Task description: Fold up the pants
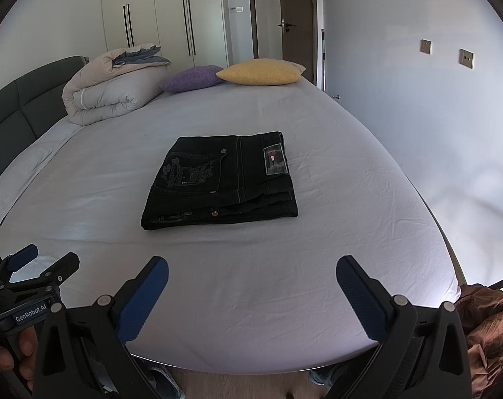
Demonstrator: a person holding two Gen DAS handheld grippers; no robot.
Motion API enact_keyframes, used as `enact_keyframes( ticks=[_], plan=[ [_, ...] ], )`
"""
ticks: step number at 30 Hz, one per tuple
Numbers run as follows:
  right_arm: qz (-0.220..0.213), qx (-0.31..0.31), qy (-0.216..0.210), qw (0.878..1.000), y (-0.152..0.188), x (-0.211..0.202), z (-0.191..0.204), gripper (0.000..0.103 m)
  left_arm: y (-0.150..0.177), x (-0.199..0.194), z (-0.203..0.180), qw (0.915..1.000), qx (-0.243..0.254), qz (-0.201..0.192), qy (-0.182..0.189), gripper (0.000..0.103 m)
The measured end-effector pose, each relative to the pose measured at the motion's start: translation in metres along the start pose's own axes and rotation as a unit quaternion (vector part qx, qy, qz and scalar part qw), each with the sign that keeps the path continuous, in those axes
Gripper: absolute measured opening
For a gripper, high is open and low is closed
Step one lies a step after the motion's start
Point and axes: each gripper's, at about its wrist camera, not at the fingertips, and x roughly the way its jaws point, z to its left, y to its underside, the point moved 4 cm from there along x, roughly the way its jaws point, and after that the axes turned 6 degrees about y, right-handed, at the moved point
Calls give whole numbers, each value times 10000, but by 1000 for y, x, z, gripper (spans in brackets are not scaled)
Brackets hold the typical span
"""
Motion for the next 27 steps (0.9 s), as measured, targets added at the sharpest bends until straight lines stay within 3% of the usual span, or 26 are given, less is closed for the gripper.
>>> enact_keyframes(
  ticks=[27],
  plan=[
    [11, 1, -9, 10000, -1, 0, -1, 103, 1, -1, 1, 10000, 3, -2, -7, 103]
  ],
)
